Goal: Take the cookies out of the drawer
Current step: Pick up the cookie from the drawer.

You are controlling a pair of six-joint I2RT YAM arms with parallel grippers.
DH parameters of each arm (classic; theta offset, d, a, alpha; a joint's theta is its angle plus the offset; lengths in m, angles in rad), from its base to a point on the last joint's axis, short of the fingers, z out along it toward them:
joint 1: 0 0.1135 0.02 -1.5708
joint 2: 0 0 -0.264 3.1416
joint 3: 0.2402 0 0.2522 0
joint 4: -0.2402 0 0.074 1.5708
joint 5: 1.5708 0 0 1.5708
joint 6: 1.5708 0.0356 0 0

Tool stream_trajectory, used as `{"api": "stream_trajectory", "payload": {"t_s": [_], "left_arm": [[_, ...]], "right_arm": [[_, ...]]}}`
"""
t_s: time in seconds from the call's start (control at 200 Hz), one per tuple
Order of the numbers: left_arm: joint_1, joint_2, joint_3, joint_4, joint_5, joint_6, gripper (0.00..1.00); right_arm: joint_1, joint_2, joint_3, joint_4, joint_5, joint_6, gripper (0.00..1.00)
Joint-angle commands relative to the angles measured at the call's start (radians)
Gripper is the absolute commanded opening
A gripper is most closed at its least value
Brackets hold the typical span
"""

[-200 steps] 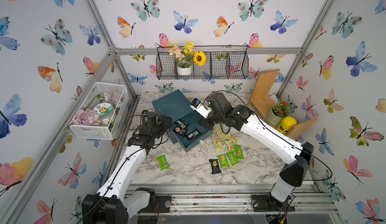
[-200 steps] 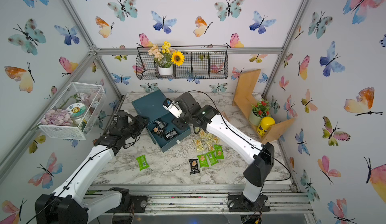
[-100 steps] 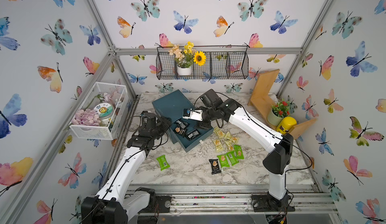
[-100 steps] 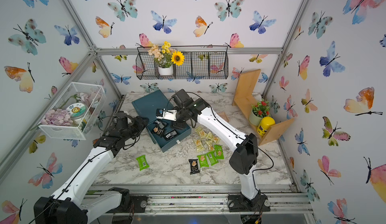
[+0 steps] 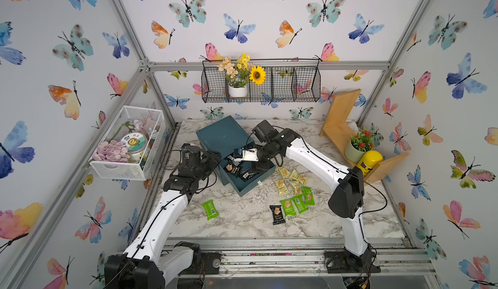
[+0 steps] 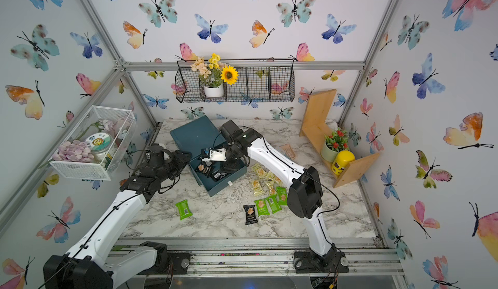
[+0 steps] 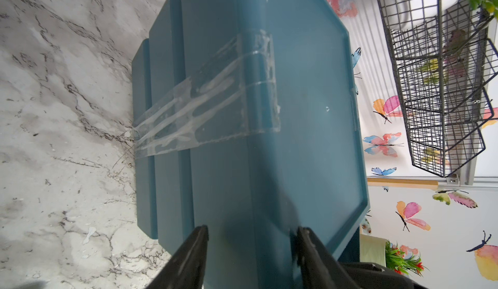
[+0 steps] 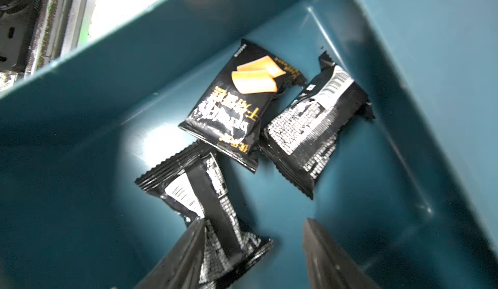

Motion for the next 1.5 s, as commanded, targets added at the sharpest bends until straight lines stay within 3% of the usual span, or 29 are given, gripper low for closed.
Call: {"api": "stream_trajectory", "payload": {"t_s": [0.0, 0.395, 0.686, 1.166, 1.347, 1.492], "left_arm": [[0.007, -0.011, -0.014, -0.034, 0.003, 0.007, 0.57], [0.008, -0.005, -0.013, -0.032, 0.004, 0.007, 0.57], [0.009, -0.002, -0.013, -0.031, 0.005, 0.007, 0.57], [0.012, -0.002, -0.013, -0.033, 0.005, 0.007, 0.57], [0.013, 0.000, -0.014, -0.033, 0.006, 0.007, 0.57], [0.014, 0.001, -0.013, -0.033, 0.003, 0.009, 0.57]], "right_arm": [[0.003, 0.020, -0.002, -0.064, -0.052, -0.016, 0.61], [0.017, 0.072, 0.031, -0.083, -0.052, -0.045, 0.57], [0.021, 0.084, 0.030, -0.067, -0.027, -0.035, 0.47], [0.021, 0.048, 0.025, -0.047, -0.036, -0.047, 0.11], [0.021, 0.002, -0.002, -0.020, -0.042, -0.063, 0.03], [0.021, -0.053, -0.038, 0.026, -0.059, -0.063, 0.02]]}}
